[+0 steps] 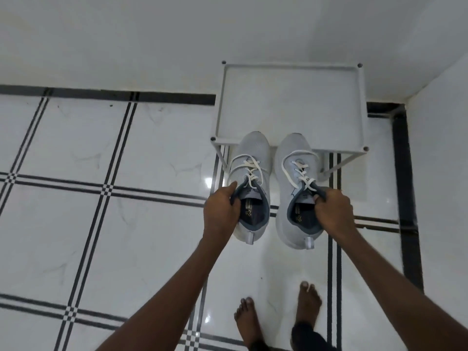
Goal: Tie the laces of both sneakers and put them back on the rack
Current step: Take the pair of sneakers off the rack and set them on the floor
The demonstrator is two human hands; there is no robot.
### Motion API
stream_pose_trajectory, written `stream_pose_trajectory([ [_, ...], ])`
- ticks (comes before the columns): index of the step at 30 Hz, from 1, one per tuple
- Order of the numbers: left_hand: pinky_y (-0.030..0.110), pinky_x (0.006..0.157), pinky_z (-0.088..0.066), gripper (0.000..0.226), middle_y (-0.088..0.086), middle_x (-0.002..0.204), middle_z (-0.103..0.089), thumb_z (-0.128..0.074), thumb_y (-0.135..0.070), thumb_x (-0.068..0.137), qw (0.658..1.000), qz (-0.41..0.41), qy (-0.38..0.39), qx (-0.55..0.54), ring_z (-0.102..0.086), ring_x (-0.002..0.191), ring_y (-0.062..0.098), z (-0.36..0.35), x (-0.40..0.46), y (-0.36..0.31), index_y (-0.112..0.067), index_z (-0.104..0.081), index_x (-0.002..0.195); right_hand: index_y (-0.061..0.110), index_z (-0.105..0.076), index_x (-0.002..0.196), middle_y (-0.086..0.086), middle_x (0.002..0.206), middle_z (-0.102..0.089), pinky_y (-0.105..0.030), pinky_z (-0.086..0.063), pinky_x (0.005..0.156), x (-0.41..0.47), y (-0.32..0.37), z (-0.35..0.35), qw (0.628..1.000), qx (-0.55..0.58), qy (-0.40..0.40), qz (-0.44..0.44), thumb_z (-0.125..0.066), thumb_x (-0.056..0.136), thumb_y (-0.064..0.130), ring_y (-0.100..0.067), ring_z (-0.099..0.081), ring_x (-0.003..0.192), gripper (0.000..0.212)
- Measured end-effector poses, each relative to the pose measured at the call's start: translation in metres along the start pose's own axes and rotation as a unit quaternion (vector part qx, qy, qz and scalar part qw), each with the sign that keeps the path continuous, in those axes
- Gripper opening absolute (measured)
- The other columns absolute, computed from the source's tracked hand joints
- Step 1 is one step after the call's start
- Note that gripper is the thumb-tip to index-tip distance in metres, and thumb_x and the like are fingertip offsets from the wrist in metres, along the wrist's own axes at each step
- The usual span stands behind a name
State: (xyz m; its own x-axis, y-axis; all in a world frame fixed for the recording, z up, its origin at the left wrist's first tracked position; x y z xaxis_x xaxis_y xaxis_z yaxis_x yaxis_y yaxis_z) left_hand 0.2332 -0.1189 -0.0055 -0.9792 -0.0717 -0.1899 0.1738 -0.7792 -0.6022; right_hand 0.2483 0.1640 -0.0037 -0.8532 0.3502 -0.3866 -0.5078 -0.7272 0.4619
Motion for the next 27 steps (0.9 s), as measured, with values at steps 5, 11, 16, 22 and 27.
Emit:
stream_pose_trajectory([
  [5, 0.027, 0.079, -0.045, 0.043, 0.008, 0.108, -0.073, -0.054, -0.014, 0.092, 0.999, 0.037, 0.019, 0.024, -0.068, 0.098, 0.028, -0.082, -0.024, 0.081, -0.018, -0.062, 0.134, -0.007, -0.064, 0.099, -0.027, 0.096, -0.067, -0.034, -0.037, 0.068, -0.002, -0.069, -0.109, 0.999, -0.011, 0.032, -0.034, -0.047, 0.094, 0.004, -0.044, -0.063, 0.091, 0.021],
  [11, 0.033, 0.084, -0.052, 0.041, 0.010, 0.110, -0.073, -0.053, -0.013, 0.094, 0.997, 0.061, 0.034, 0.035, -0.068, 0.098, 0.028, -0.206, -0.013, 0.183, -0.015, -0.061, 0.134, -0.005, -0.063, 0.104, -0.027, 0.102, -0.067, -0.043, -0.045, 0.082, 0.038, -0.141, -0.244, 0.996, -0.031, 0.050, -0.062, -0.047, 0.096, 0.008, -0.046, -0.062, 0.100, 0.022],
  [16, 0.040, 0.081, -0.056, 0.038, 0.011, 0.107, -0.073, -0.052, -0.012, 0.094, 0.997, 0.057, 0.025, 0.049, -0.069, 0.094, 0.029, -0.285, 0.014, 0.245, -0.012, -0.062, 0.130, -0.005, -0.060, 0.104, -0.028, 0.108, -0.066, -0.042, -0.045, 0.085, 0.089, -0.174, -0.331, 0.996, -0.047, 0.053, -0.048, -0.044, 0.095, 0.006, -0.045, -0.060, 0.104, 0.022],
  [22, 0.040, 0.086, -0.056, 0.043, 0.008, 0.118, -0.071, -0.053, -0.011, 0.091, 0.998, 0.048, -0.016, 0.033, -0.068, 0.101, 0.026, -0.327, 0.031, 0.289, -0.013, -0.060, 0.133, -0.008, -0.059, 0.104, -0.031, 0.103, -0.066, -0.040, -0.041, 0.076, 0.123, -0.188, -0.379, 0.999, -0.034, 0.019, -0.036, -0.047, 0.093, 0.004, -0.048, -0.060, 0.101, 0.020],
  [27, 0.033, 0.083, -0.056, 0.042, 0.004, 0.119, -0.070, -0.052, -0.018, 0.094, 0.998, 0.029, -0.033, 0.042, -0.068, 0.099, 0.021, -0.326, 0.034, 0.297, -0.016, -0.057, 0.136, 0.000, -0.044, 0.133, -0.028, 0.137, -0.050, -0.053, -0.045, 0.094, 0.121, -0.145, -0.373, 0.994, -0.083, -0.062, 0.029, -0.057, 0.081, 0.019, -0.047, -0.044, 0.128, 0.056],
])
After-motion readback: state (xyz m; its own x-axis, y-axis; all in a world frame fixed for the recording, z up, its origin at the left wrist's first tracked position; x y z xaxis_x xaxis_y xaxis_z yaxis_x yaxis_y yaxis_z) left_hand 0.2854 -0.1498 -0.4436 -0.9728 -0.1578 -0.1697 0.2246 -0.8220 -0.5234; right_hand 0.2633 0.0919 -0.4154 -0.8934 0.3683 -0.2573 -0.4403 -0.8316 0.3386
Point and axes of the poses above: each hand's wrist, its own x-axis towards the middle knuckle, its own z-axis out of the back of the hand, y = z × x, the point moved 9 cm from there along x, towards the middle knuckle
